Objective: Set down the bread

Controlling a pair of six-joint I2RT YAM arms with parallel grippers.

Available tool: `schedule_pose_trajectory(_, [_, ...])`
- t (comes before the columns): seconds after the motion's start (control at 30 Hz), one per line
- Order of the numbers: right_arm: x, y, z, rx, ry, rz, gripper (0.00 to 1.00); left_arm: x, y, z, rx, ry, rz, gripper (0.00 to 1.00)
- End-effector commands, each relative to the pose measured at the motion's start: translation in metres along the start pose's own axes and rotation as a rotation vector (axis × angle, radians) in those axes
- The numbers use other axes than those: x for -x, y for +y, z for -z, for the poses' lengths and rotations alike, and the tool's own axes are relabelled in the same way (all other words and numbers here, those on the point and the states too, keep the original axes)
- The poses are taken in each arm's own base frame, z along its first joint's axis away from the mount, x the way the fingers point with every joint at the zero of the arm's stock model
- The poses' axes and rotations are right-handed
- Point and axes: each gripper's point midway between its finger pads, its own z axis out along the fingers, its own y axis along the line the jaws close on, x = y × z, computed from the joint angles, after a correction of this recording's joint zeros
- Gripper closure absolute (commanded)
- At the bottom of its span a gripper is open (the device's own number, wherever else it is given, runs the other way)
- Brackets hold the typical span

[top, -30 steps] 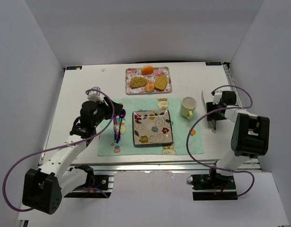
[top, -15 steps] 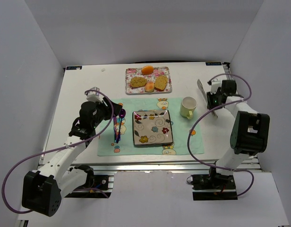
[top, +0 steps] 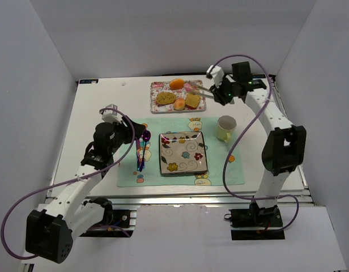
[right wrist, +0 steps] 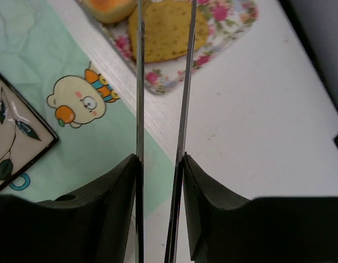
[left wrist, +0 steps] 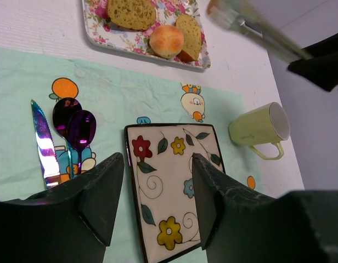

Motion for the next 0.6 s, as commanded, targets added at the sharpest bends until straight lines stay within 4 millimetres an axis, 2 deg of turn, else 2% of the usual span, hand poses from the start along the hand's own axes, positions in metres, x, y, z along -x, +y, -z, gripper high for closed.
schedule_pose_trajectory(0.0, [-0.008, 0.012, -0.009, 0.034, 0.089, 0.068, 0.57, 0.010, -0.001, 0.007, 0.005, -0.041, 0.001, 0.38])
schedule_pose_trajectory(0.17, [-0.005, 0.024, -0.020, 0.017, 0.140, 0.143, 0.57, 0.008, 0.001, 0.009, 0.012, -0.042, -0.001, 0.37])
schedule_pose_trajectory(0.33, [-0.005, 0.022, -0.018, -0.010, 0.143, 0.156, 0.58, 0.006, 0.003, 0.009, 0.012, -0.042, 0.001, 0.37])
schedule_pose_trajectory(0.57, [-0.013, 0.032, -0.014, 0.014, 0.162, 0.148, 0.58, 0.005, 0.003, 0.008, 0.013, -0.033, -0.007, 0.37])
